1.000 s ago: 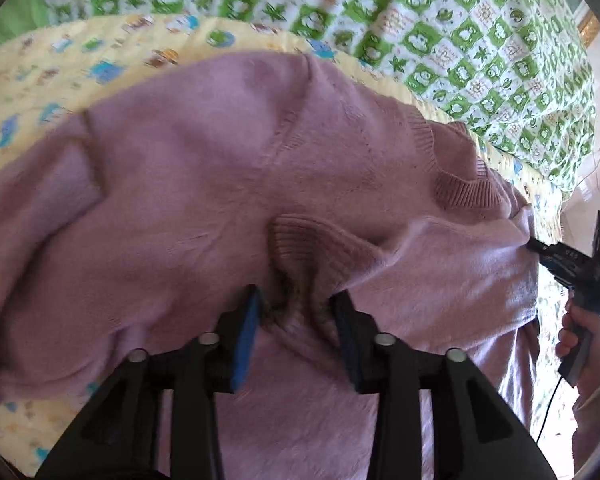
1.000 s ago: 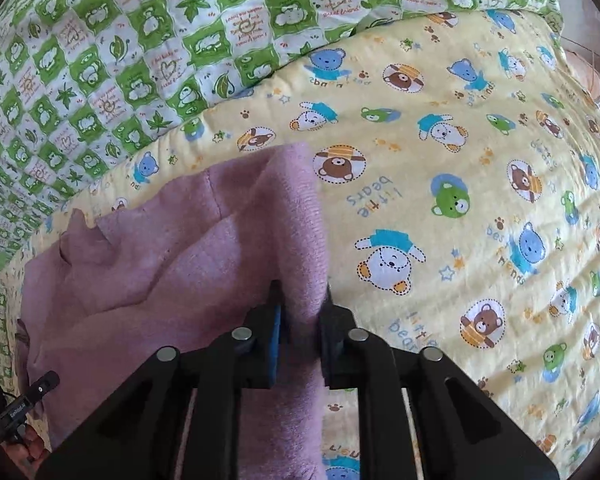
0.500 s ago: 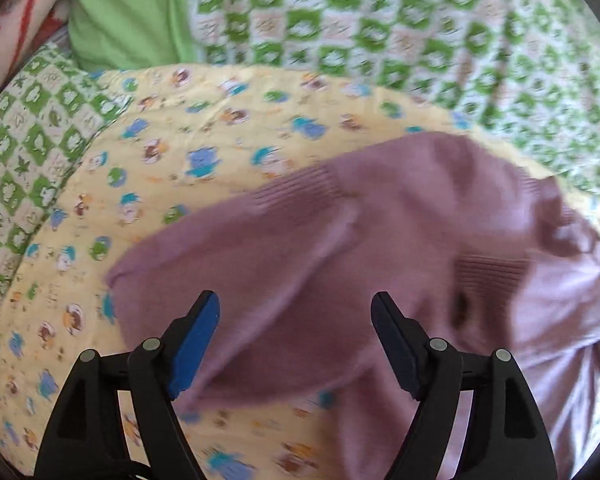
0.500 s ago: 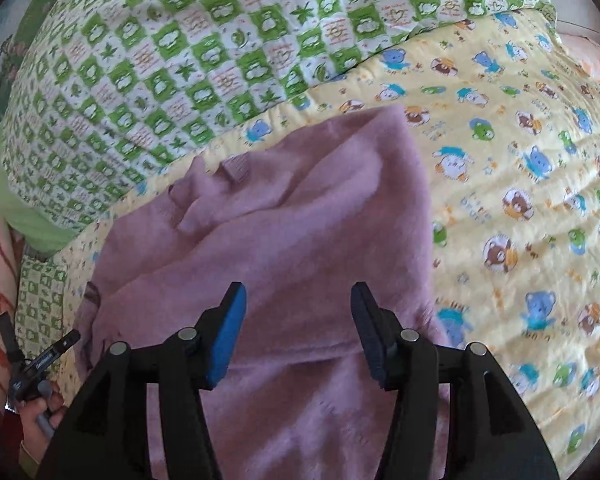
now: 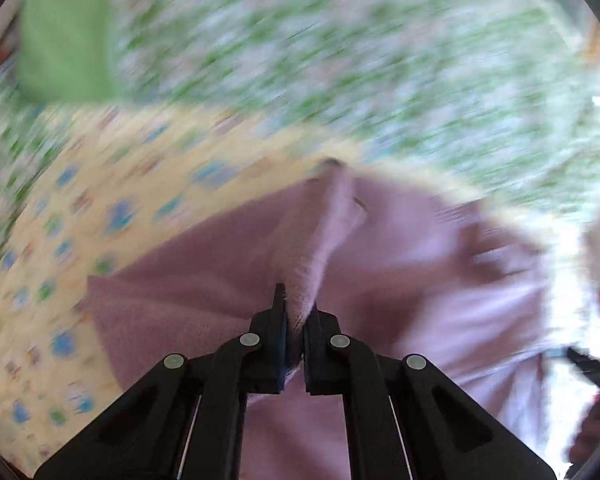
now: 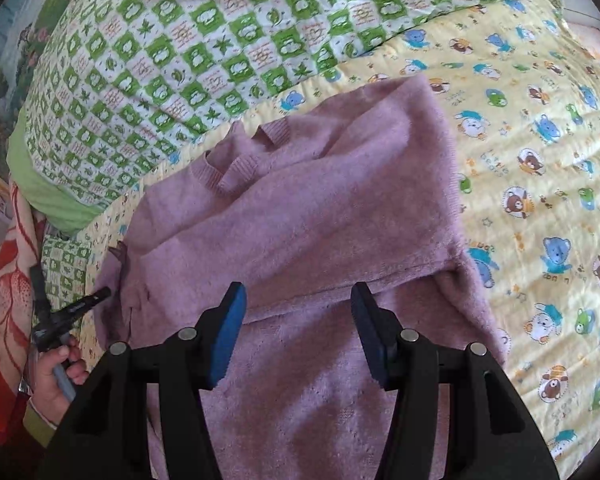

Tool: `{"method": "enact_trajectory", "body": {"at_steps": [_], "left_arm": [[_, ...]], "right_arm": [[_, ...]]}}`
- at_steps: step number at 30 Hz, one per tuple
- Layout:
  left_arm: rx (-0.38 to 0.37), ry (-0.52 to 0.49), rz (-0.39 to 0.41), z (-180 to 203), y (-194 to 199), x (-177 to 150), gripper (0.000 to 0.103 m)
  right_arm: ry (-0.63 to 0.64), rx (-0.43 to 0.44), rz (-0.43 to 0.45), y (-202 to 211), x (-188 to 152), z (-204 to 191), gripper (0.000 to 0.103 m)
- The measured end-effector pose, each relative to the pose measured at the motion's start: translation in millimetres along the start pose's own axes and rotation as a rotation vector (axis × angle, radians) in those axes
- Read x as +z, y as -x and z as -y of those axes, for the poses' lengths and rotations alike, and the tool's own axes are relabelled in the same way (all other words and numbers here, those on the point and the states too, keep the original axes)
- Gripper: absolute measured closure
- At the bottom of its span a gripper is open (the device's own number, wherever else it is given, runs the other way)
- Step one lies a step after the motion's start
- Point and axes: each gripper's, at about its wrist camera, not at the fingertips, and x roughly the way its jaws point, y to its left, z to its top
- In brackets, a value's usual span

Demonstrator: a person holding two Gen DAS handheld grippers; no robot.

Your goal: Fold small clothes

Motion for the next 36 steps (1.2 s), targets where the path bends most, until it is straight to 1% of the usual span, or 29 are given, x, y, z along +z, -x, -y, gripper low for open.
{"method": "enact_trajectory", "body": {"at_steps": [1,3,4,5,6,7,9,10,11,12,13,15,16,18,19,20,22,25,28,30,31,32,33,34,36], "left_arm": [[-0.107,-0.038,0.045,36.5,15.3,8.6,0.099],[-0.227,-0.093,0.087,86.5,27.0,16.8,0.098],[-0.308,-0.134,0.074,119.3,26.8,20.6,0.091],[-0.349,-0.164,0.057,140.8,22.2,20.3,0.086],[-0.376,-0.211,0.037,165.7,14.6,16.3,0.070],[-0.380,-0.254,0.021,184.5,7.9,11.1,0.058],[-0.376,-0.316,-0.020,208.4,-5.2,-2.0,0.054],[-0.360,-0.342,-0.057,213.4,-14.4,-11.7,0.054],[-0.353,-0.349,-0.075,213.1,-18.6,-19.5,0.054],[-0.349,-0.347,-0.086,209.3,-20.8,-27.2,0.054],[-0.331,-0.339,-0.099,195.2,-22.8,-35.7,0.054],[-0.280,-0.324,-0.109,168.6,-23.3,-44.5,0.054],[-0.233,-0.303,-0.109,145.6,-20.4,-52.3,0.054],[-0.155,-0.263,-0.119,109.0,-29.8,-55.2,0.053],[-0.094,-0.231,-0.124,77.9,-31.8,-59.7,0.053],[-0.055,-0.211,-0.131,58.8,-33.3,-63.6,0.052],[0.034,-0.161,-0.175,12.8,-41.7,-72.2,0.052],[0.112,-0.113,-0.211,-32.1,-53.5,-81.1,0.052],[0.144,-0.089,-0.222,-47.9,-67.3,-80.7,0.052],[0.167,-0.082,-0.220,-50.5,-79.8,-76.3,0.052],[0.190,-0.084,-0.217,-49.9,-85.9,-73.5,0.052],[0.225,-0.083,-0.207,-49.7,-91.2,-69.7,0.052],[0.248,-0.077,-0.197,-51.0,-94.6,-66.4,0.052],[0.274,-0.058,-0.182,-53.5,-97.5,-60.3,0.052],[0.301,-0.022,-0.159,-54.9,-98.3,-52.2,0.052]], "right_arm": [[-0.007,-0.002,0.004,1.4,0.4,1.4,0.047],[-0.024,-0.005,0.013,4.3,1.1,6.0,0.047],[-0.031,-0.006,0.015,4.9,1.5,7.6,0.047],[-0.037,-0.007,0.017,5.2,1.7,9.0,0.047],[-0.043,-0.007,0.018,5.0,1.6,10.3,0.047],[-0.051,-0.009,0.018,4.7,1.4,12.0,0.047],[-0.068,-0.016,0.014,3.0,0.4,15.6,0.047],[-0.076,-0.019,0.011,1.6,-0.2,18.6,0.047],[-0.081,-0.022,0.007,0.1,-0.9,21.0,0.047],[-0.086,-0.024,0.001,-2.0,-1.6,23.7,0.047],[-0.089,-0.025,-0.003,-3.2,-1.7,25.8,0.047],[-0.095,-0.023,-0.008,-7.4,-1.3,29.3,0.047],[-0.096,-0.022,-0.010,-10.4,-1.0,30.1,0.047],[-0.089,-0.014,-0.018,-18.7,2.0,30.0,0.047],[-0.082,-0.004,-0.020,-24.8,4.8,28.5,0.047],[-0.076,0.003,-0.021,-30.1,8.3,26.8,0.047],[-0.067,0.020,-0.023,-43.3,17.3,22.7,0.047],[-0.078,0.036,-0.039,-71.7,34.0,19.9,0.047],[-0.150,0.054,-0.050,-104.6,49.0,24.3,0.047],[-0.194,0.080,-0.037,-114.2,55.7,24.1,0.048],[-0.193,0.097,-0.023,-113.7,59.3,19.7,0.050],[-0.172,0.117,-0.012,-109.1,63.3,11.3,0.076],[-0.146,0.114,-0.009,-102.8,67.0,3.1,0.093],[-0.116,0.122,0.011,-87.1,71.2,-7.5,0.093],[-0.099,0.199,0.056,-55.1,77.9,-18.0,0.095]]}}
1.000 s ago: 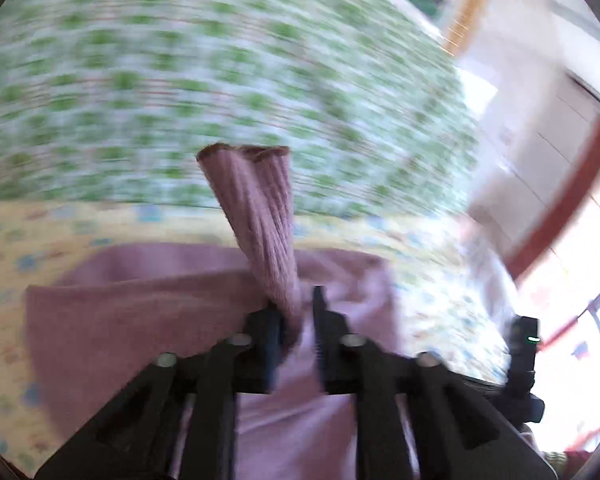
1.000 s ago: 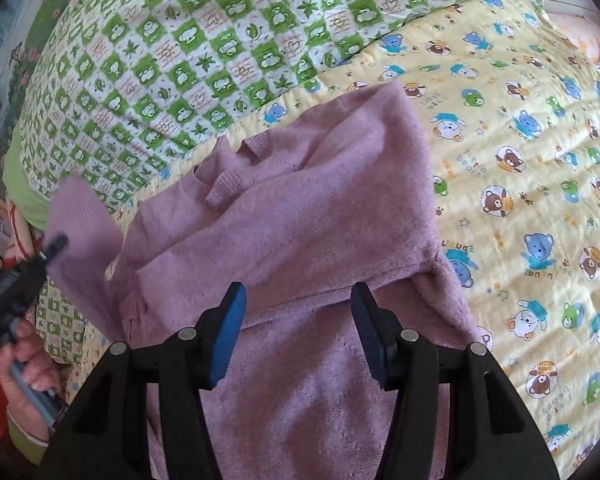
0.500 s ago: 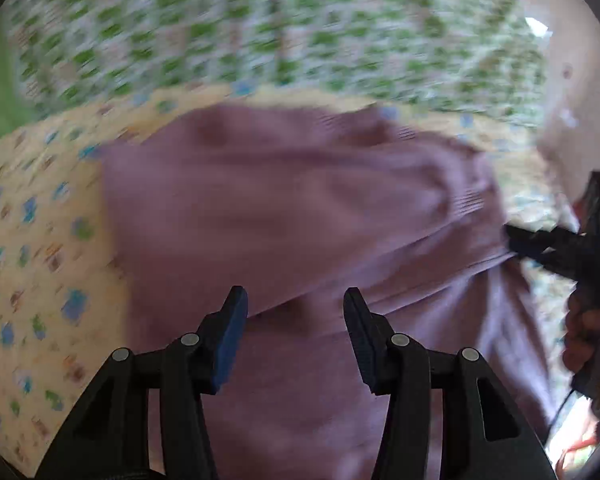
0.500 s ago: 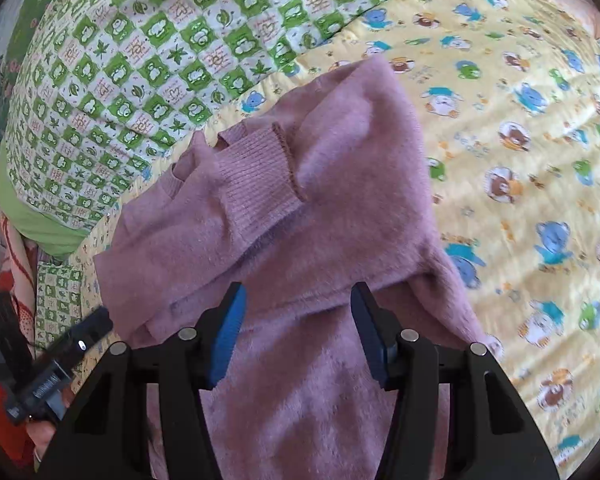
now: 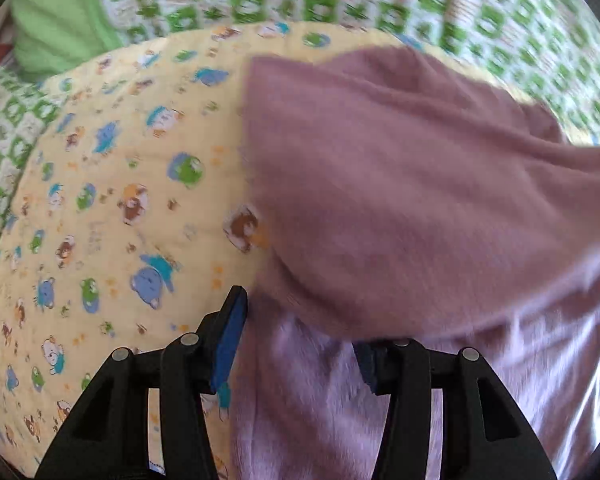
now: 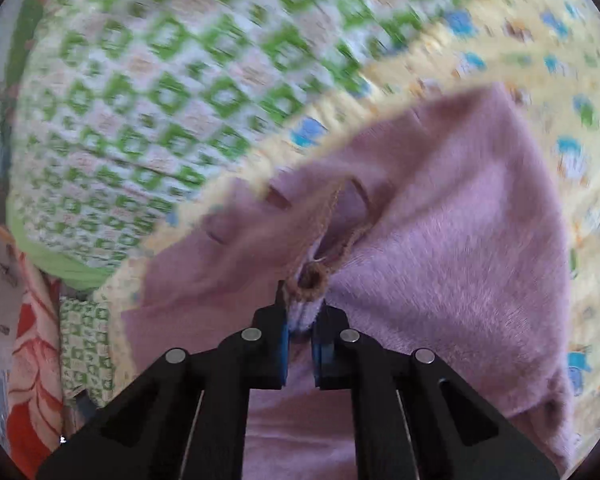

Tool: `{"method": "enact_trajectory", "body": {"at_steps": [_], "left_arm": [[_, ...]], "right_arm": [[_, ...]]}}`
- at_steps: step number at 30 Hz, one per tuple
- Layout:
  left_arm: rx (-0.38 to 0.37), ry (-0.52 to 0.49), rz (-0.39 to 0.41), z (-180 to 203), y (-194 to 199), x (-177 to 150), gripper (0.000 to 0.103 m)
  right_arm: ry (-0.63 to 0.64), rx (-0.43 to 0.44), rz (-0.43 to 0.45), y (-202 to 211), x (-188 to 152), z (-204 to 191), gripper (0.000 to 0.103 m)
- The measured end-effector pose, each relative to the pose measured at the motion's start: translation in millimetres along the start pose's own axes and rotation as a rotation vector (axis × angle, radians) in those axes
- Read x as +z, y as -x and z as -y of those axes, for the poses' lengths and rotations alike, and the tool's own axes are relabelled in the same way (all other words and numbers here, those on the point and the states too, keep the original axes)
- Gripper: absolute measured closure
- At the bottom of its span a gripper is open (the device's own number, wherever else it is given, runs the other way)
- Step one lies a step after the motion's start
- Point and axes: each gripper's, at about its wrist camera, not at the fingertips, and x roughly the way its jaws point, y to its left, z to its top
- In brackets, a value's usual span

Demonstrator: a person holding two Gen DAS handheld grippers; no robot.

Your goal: Fold small clothes

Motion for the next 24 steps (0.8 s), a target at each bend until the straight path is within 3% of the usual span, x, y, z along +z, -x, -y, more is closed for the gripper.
{"method": "enact_trajectory", "body": {"at_steps": [2,5,8,12,19,24], "left_arm": [[0.027,0.051,0.020,-4.9,0.0,10.7,0.053],[-0.003,0.113,0.014,-18.5,-1.2,14.3,0.053],[-0.007,0.137,0.020,-27.4,0.6,12.9,0.053],[-0.001,0.168,0.031,-31.3,16.0,1.0,0.053],[-0.075,0.357,-0.035,-54.5,10.9,-19.7,0.053],[-0.124,0.443,-0.046,-67.0,8.1,-28.6,0.051]], "right_arm": [[0.031,0.093,0.093,48.2,5.6,-14.8,0.095],[0.047,0.055,0.176,93.8,3.5,-4.1,0.095],[-0.007,-0.059,0.102,83.4,-6.3,40.9,0.095],[-0.099,-0.111,0.014,58.4,-32.8,84.2,0.095],[-0.020,-0.109,-0.047,36.2,-51.1,77.7,0.095],[0.083,-0.190,-0.108,20.0,-50.3,72.4,0.094]]}}
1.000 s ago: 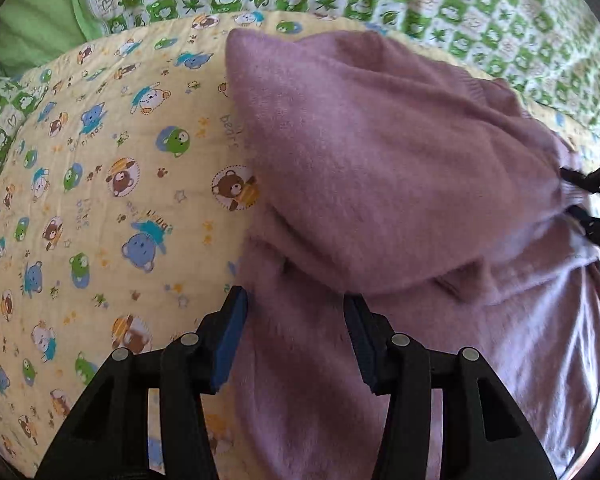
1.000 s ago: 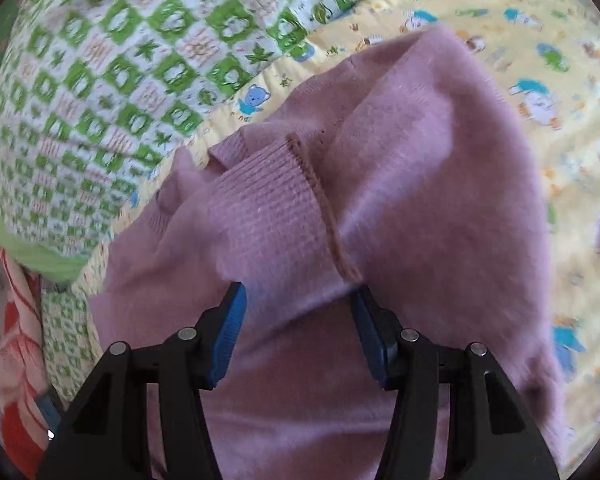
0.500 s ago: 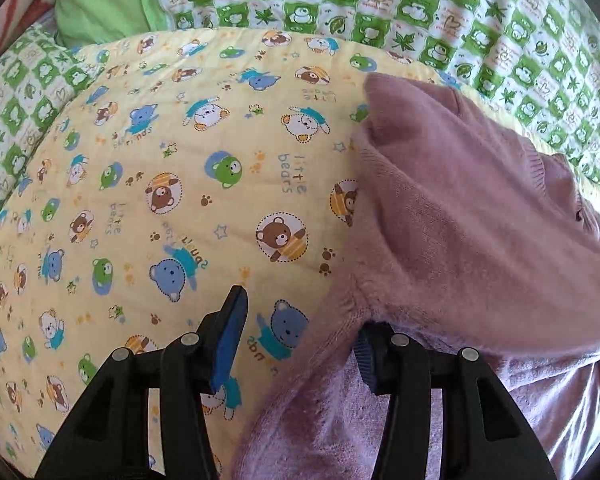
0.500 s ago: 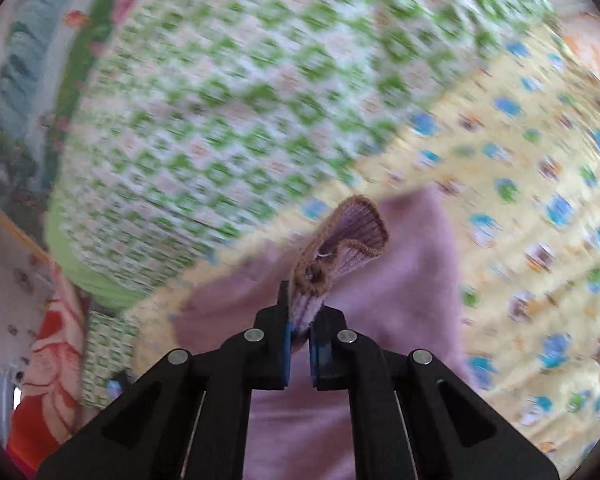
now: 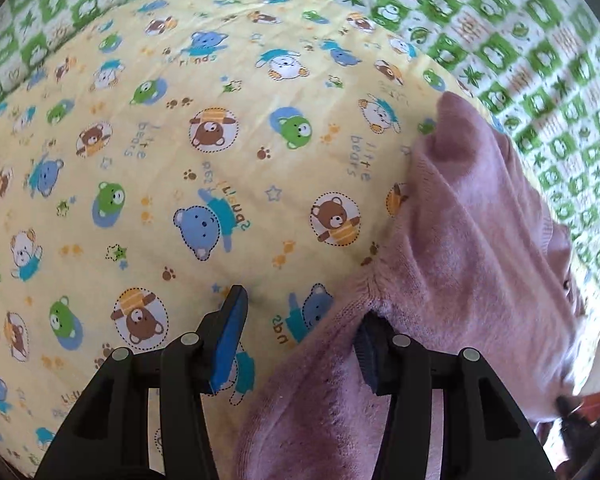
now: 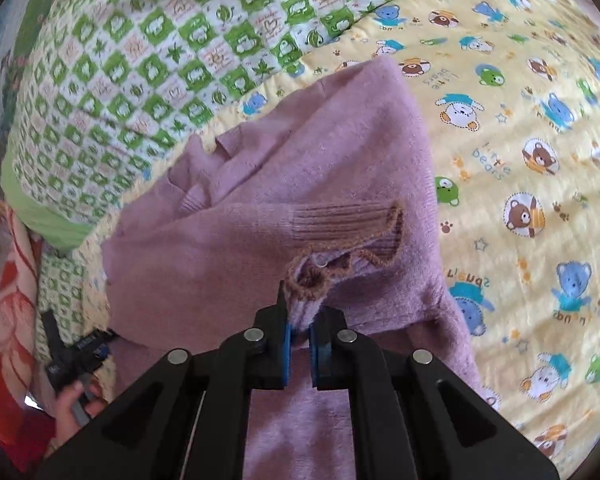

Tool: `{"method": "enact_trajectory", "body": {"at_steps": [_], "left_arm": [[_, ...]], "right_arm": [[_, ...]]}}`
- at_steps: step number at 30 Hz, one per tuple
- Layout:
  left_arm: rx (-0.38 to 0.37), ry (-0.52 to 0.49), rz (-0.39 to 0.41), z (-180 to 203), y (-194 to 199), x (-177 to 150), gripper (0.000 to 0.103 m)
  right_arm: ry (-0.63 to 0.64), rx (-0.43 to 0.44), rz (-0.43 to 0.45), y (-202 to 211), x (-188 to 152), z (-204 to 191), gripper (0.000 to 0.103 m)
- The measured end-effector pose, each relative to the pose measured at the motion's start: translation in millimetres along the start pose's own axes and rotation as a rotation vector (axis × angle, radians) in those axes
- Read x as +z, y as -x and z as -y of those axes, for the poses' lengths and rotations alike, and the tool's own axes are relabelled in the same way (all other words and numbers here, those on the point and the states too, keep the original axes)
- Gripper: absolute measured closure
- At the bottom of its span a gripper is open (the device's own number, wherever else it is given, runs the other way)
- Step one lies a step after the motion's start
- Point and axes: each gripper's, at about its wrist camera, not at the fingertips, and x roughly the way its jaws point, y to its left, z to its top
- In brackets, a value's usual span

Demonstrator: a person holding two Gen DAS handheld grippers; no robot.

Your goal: Fold small clothes

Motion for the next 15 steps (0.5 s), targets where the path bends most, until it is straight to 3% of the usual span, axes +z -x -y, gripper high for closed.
{"method": "enact_trajectory", "body": {"at_steps": [4,6,8,11,15], "left_arm": [[-0.043,0.010,-0.027,-9.3,7.4,-5.2,0.050],[-0.036,-0.053,-0.027,-8.0,17.2,-11.5,0.050],[-0.041,-0.113,-0.024,-9.1,30.0,-16.1,0.050],[-0.058,-0.151,-0.003,-9.6,50.5,-17.6,0.051],[-0.147,-0.128,0.023,-5.2,72.9,-11.2,0.043]], "right_arm": [[0.012,-0.067,-0.061,-0.9,-5.8,8.6,0.087],[0.027,-0.126,-0.046,11.8,-6.2,7.1,0.072],[0.051,-0.160,0.008,30.8,-3.6,0.1,0.069],[0.121,-0.056,0.037,41.6,11.0,-29.4,0.069],[0.270,0.124,-0.026,11.6,43.4,-109.0,0.069]]}}
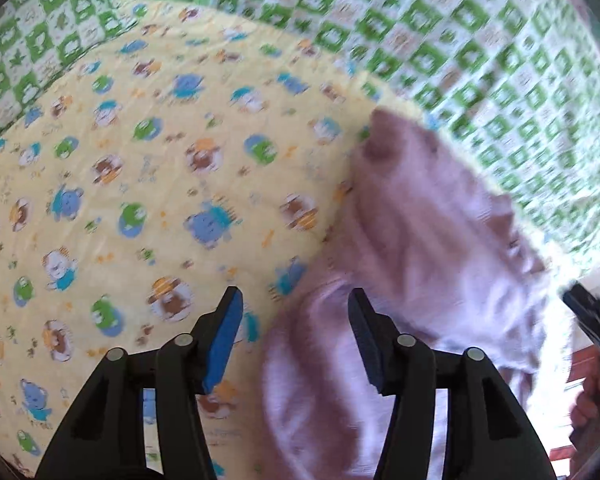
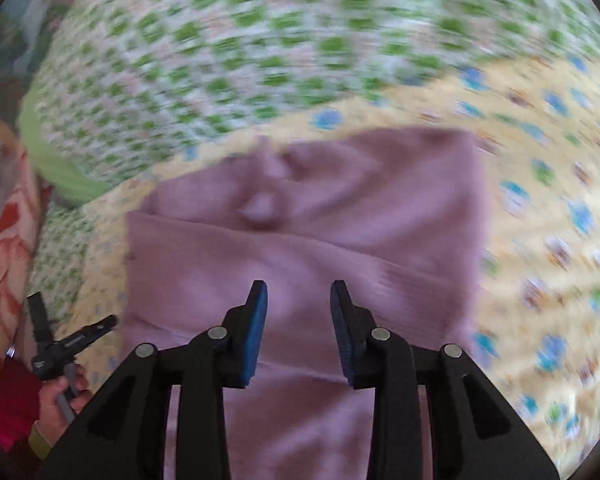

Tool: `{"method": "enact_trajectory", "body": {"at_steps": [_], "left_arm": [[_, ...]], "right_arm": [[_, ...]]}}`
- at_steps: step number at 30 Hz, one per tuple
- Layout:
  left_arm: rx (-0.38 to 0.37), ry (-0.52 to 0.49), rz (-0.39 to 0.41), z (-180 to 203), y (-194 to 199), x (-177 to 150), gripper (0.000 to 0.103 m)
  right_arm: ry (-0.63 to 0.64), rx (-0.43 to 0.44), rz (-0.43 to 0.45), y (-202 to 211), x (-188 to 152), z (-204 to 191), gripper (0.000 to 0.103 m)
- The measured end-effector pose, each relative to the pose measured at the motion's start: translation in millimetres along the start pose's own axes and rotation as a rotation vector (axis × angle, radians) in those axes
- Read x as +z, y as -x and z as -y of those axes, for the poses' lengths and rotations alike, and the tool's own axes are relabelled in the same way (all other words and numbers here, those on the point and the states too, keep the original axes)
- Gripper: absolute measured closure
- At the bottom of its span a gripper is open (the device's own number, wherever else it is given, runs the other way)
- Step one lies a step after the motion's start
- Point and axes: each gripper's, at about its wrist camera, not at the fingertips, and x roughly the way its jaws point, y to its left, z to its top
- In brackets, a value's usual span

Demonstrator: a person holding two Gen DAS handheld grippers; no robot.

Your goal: Fold small clothes

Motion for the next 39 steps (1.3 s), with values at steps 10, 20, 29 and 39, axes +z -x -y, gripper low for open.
{"method": "enact_trajectory", "body": {"at_steps": [10,20,29,39], "left_arm": [[0.039,-0.028,-0.063,28.4,-57.5,15.8,0.035],[0.057,-0.028,-0.093,25.4,-85.4,8.0,0.034],[0.080,-0.048,-0.077,27.6,-88.9,3.7,0.035],[0.005,-0.075,-0.042,25.4,-47.3,37.9,0.034]], "right_arm": [[0.285,0.196,-0.225,-169.6,87.5,-184.7,0.066],[0.261,0.067,-0.368,-264.8,86.7,-197.8,0.084],[0.086,0.223,-0.178,-267.3,95.0,-165.6,0.094],[0.078,0.260,-0.044,-156.4,92.0,-106.8,0.050]]}}
